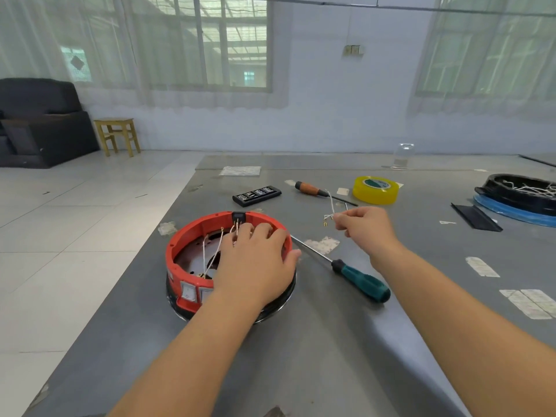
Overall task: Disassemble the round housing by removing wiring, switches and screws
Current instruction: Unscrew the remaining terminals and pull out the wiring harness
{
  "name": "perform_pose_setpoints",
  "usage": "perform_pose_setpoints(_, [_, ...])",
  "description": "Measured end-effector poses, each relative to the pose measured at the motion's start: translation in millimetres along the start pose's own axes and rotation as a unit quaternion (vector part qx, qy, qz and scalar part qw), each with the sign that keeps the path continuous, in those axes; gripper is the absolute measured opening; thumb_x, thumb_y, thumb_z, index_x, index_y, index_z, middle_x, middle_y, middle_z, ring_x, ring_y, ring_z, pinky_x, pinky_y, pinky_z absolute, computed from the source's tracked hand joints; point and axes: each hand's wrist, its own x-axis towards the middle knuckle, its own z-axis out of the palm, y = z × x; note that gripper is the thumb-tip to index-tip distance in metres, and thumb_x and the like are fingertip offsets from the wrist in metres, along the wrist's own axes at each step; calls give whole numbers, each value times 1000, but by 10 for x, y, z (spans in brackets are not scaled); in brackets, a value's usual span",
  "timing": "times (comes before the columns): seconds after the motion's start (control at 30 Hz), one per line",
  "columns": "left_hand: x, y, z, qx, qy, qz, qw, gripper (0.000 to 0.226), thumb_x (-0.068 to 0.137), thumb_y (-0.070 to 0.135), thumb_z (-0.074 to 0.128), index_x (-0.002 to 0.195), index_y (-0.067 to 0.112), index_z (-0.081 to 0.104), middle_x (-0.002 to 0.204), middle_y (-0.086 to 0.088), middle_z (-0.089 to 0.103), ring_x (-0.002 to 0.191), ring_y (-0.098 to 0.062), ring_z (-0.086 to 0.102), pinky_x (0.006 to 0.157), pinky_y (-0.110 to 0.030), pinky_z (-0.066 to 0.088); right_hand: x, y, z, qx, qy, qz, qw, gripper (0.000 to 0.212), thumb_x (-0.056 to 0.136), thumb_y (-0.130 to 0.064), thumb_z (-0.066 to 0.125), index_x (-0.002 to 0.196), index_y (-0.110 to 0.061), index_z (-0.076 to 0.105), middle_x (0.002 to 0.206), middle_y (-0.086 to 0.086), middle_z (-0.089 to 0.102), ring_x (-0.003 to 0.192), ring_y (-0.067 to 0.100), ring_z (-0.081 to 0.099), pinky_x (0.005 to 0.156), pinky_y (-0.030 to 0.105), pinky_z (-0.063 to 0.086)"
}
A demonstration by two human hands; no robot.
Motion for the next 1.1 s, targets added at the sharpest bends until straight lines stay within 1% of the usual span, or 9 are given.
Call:
perform_pose_setpoints(0.13, [5,-34,112,1,-12,-5,1000,49,103,66,26,140,39,45,150,7,48,141,-32,35,111,-56,26,596,-21,245,-130,-23,24,991,17,81,-18,74,82,-1,75,87,17,75,72,24,58,63,37,43])
perform_pose_setpoints(0.23, [-3,-26,120,4,-7,-3,1000,47,104,64,26,137,38,45,150,8,47,141,-33,33,108,-57,25,927,-45,517,-232,-33,37,971,16,81,-19,72,89,-5,72,76,9,69,70,23,62,58,29,43])
perform_pose_setpoints(0.3, [-12,-25,126,5,-8,0,1000,45,104,63,27,134,37,46,149,8,47,142,-34,31,108,-58,24,1047,-21,693,-305,-31,34,951,19,84,-20,69,100,-8,71,88,6,71,79,23,66,56,25,44])
perform_pose_setpoints(0.4, [-21,-26,139,9,-15,3,1000,43,105,63,26,133,36,45,151,9,45,146,-35,26,110,-60,22,1097,69,864,-358,-6,27,933,26,89,-21,64,113,-11,66,116,12,67,103,31,64,79,34,55])
perform_pose_setpoints(0.47, [-13,-33,150,7,-21,4,1000,43,105,63,25,132,36,44,152,10,44,147,-34,24,109,-60,20,1088,107,916,-376,5,18,927,32,91,-25,64,120,-11,64,126,13,64,117,33,62,89,39,52])
perform_pose_setpoints(0.7, [0,-34,158,-9,-31,4,999,43,105,63,22,134,38,43,152,11,43,148,-32,22,108,-59,15,977,79,721,-466,-46,-97,878,29,98,-22,52,122,-18,68,123,10,66,108,31,63,82,37,53])
perform_pose_setpoints(0.83, [22,-37,159,-22,-38,5,999,43,105,63,21,134,38,42,153,12,44,151,-28,21,110,-60,16,834,169,638,-508,-170,-220,815,40,103,-26,43,140,-22,56,142,7,57,127,31,54,101,43,49])
perform_pose_setpoints(0.97, [25,-40,150,-30,-43,1,999,43,104,63,21,134,40,41,154,12,44,151,-27,21,110,-61,16,809,230,760,-517,-238,-205,796,41,106,-34,36,137,-12,51,144,10,53,128,31,52,104,41,44])
perform_pose_setpoints(1.1, [18,-38,142,-31,-41,0,999,43,104,63,21,133,40,42,153,12,45,150,-27,22,110,-61,16,957,198,934,-521,-237,-185,799,43,108,-34,30,134,-8,52,144,12,51,129,32,50,103,41,41])
